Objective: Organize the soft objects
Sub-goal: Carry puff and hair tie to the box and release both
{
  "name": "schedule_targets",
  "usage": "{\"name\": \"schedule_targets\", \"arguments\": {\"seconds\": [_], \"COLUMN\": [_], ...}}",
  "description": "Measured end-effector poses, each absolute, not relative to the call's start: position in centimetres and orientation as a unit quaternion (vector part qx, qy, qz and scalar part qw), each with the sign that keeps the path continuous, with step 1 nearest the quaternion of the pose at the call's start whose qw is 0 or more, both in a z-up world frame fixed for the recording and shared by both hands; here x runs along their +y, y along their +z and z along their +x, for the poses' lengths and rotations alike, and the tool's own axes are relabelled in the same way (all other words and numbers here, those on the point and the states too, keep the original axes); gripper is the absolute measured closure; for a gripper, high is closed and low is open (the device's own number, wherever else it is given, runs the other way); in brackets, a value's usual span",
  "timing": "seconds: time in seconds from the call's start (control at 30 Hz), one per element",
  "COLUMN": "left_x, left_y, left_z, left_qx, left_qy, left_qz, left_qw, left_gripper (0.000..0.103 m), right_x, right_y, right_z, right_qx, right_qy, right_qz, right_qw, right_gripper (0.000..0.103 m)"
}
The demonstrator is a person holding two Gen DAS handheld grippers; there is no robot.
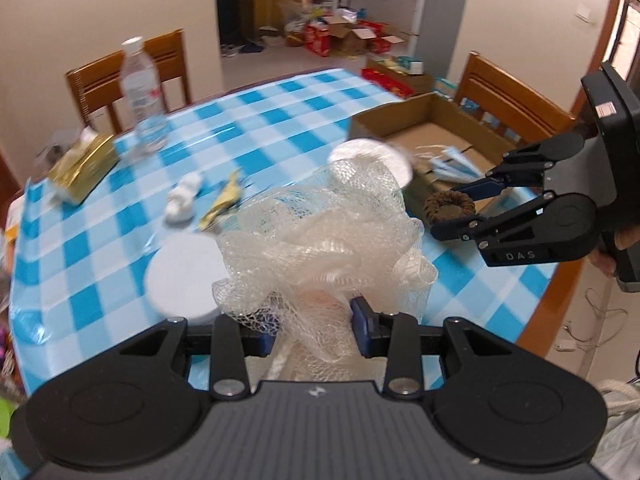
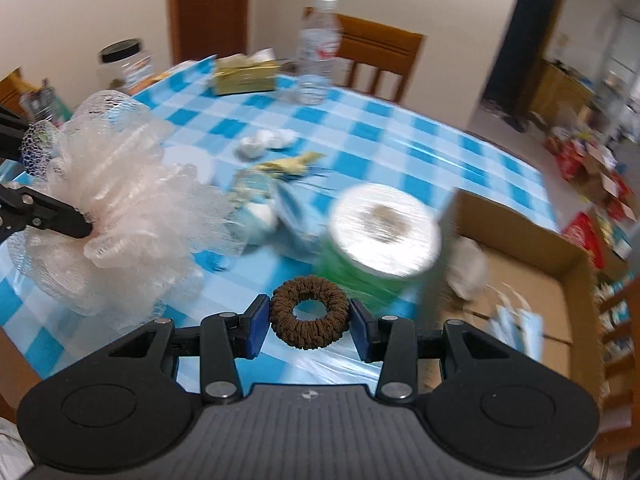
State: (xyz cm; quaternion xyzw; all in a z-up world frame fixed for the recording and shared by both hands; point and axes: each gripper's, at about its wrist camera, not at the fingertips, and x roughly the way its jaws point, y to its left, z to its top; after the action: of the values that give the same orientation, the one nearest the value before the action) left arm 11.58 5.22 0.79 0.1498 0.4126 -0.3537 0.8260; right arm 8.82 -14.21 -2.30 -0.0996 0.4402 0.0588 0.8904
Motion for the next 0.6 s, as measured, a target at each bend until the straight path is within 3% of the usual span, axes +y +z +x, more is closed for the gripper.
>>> {"name": "schedule_targets", "arguments": {"seconds": [0.33,0.37,0.47,0.6], "left_x": [-3.4,-4.0,-6.6,-9.4], "left_y": [3.4,3.5,3.9,4.1], "left_z": [10.8,10.9,11.0,11.7], "left_qx": [0.387,0.386,0.383,0.381], "left_qy": [-0.366,-0.365,-0.358,-0.35], "left_qz": [0.159,0.159,0.16,0.163], "left_qw": [0.831,0.832,0.836,0.84], "left_gripper": [0.067,0.067,0.067,0.067], "right_x": [-23.7,-24.5,-26.4,-28.2], "right_y": [-1.4,-1.5,-2.1,-3.1], "right_z": [8.2,8.4,9.1,9.2], "right_qx": [0.422,0.42,0.419,0.426], "right_qy": [0.031,0.033,0.042,0.063], "right_qz": [-0.089,-0.083,-0.076,-0.07], "right_qw": [0.902,0.903,0.904,0.9], "right_gripper": [0.055,0.05,0.015,0.011]}}
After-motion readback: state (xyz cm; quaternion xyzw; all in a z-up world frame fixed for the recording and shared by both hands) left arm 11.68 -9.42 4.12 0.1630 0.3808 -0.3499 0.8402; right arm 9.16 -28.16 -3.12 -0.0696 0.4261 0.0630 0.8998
